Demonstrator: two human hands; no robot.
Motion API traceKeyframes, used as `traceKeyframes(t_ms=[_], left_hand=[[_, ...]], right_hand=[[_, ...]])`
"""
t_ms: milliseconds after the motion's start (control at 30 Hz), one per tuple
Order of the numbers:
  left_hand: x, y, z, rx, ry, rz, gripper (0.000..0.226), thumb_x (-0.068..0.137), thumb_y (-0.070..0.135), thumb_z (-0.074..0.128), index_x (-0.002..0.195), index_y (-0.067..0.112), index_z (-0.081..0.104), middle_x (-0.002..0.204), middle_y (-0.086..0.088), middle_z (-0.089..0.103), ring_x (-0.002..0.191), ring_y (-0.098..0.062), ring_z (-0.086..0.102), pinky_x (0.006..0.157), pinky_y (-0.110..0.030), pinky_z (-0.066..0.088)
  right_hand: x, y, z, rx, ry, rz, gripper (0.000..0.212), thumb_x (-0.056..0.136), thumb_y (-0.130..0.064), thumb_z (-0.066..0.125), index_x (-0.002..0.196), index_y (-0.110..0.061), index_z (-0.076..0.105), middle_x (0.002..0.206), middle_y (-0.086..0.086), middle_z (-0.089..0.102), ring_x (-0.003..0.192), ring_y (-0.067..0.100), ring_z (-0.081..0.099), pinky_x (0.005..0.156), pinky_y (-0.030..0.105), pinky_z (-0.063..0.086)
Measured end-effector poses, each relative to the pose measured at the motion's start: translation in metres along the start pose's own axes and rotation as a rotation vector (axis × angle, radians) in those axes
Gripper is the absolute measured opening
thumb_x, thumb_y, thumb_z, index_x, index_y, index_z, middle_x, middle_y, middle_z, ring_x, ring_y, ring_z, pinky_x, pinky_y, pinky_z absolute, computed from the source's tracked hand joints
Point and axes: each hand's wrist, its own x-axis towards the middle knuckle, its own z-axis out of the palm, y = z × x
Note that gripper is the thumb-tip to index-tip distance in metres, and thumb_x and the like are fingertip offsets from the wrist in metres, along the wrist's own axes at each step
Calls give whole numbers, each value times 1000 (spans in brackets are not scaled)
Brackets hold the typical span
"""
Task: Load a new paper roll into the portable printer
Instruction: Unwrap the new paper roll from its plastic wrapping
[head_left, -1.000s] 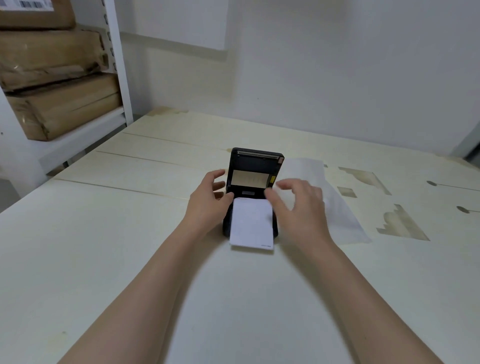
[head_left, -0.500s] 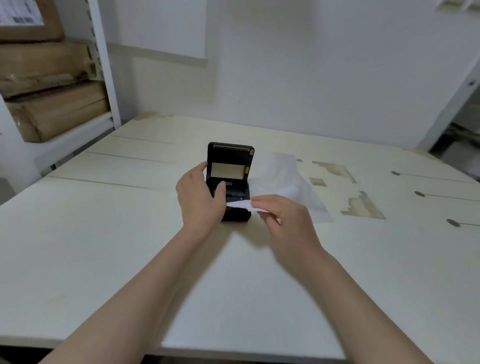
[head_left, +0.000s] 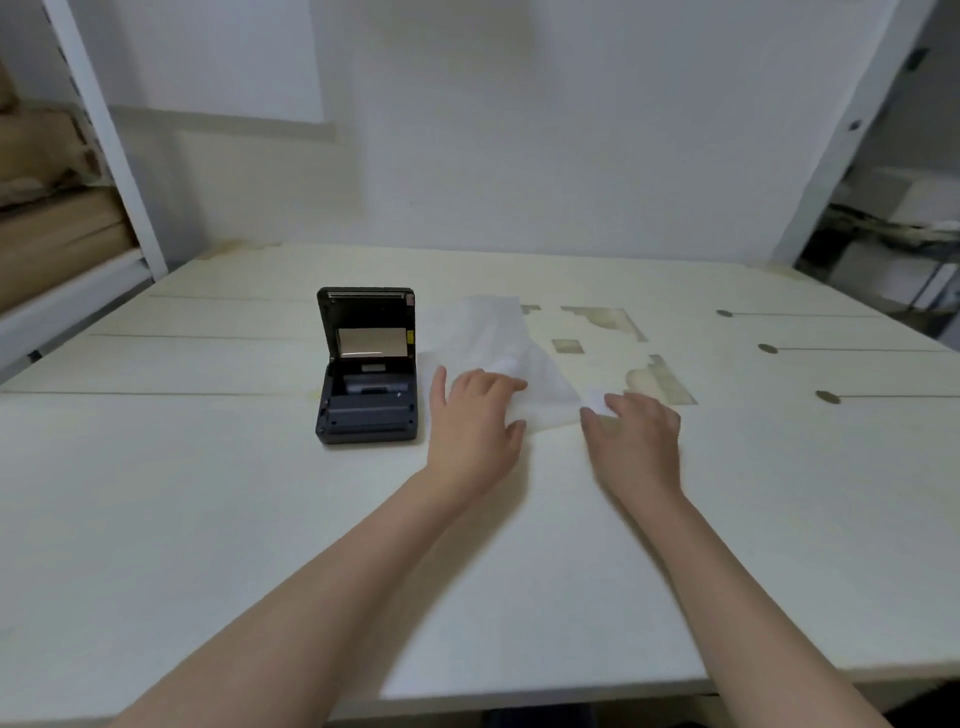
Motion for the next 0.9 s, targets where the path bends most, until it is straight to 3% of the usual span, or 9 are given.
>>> traceKeyframes(t_ms=[133, 200, 333, 467, 533, 633, 733, 800, 900], left_hand=[[7, 7, 20, 46, -113, 20, 53, 94, 28, 55, 145, 30, 43, 164, 1, 20, 153, -23, 5, 121, -47, -5], [11, 5, 25, 56, -120, 8, 48, 94, 32, 56, 142, 31, 49, 165, 1, 15, 154, -24, 1, 121, -50, -5], [20, -5, 26, 16, -112, -39, 23, 92, 36, 63, 109, 24, 73, 160, 5, 31, 151, -22, 14, 121, -45, 3], [21, -15, 35, -2, -22, -35, 12, 92, 26, 64, 91, 19, 74, 152, 5, 45, 149, -24, 23, 119, -50, 10], [20, -19, 39, -13, 21, -13, 10, 92, 23, 64, 90, 17, 73, 149, 2, 50, 147, -28, 28, 119, -53, 11], [18, -22, 41, -33, 106, -4, 6, 91, 14, 64, 89, 14, 70, 136, -4, 60, 141, -34, 39, 116, -58, 17], [17, -20, 42, -16, 231, -2, 4, 87, 9, 67, 84, 12, 68, 114, -6, 70, 128, -39, 53, 109, -64, 29], [16, -18, 43, 14, 293, 25, 2, 86, 15, 69, 87, 15, 70, 110, -3, 71, 123, -37, 56, 111, -62, 28], [20, -1, 43, -5, 336, 80, 14, 86, 25, 66, 97, 20, 73, 101, 3, 73, 111, -28, 61, 114, -53, 23]], right_hand=[[-1, 8, 6, -125, 26, -28, 44, 91, -34, 60, 130, -14, 60, 148, 10, 43, 142, 32, 26, 117, 46, 10], [-1, 9, 9, -117, 63, -73, 39, 88, -25, 65, 125, -14, 64, 144, 9, 49, 139, 33, 33, 117, 54, 15], [0, 11, 15, -53, 53, -115, 32, 82, -14, 70, 113, -12, 72, 129, 10, 63, 128, 36, 46, 113, 53, 25], [5, 6, 17, -69, 4, -138, 35, 88, -17, 63, 123, -18, 66, 132, 3, 62, 129, 29, 44, 113, 37, 23], [13, -2, 15, -95, 1, -129, 35, 91, -17, 58, 125, -24, 64, 130, -1, 61, 127, 26, 44, 107, 33, 25], [24, -13, 15, -138, 20, -105, 22, 95, -22, 55, 113, -26, 68, 117, -2, 65, 118, 24, 47, 94, 32, 29], [28, -15, 20, 57, 51, -101, 15, 93, -26, 60, 100, -18, 70, 102, -3, 68, 107, 25, 52, 78, 26, 33], [27, -13, 18, 193, 79, -125, 12, 90, -24, 64, 94, -14, 70, 93, -6, 65, 98, 22, 54, 72, 22, 31], [24, -11, 9, 345, 59, -174, 6, 87, -17, 68, 90, -12, 71, 90, -3, 67, 82, 15, 59, 71, 19, 43]])
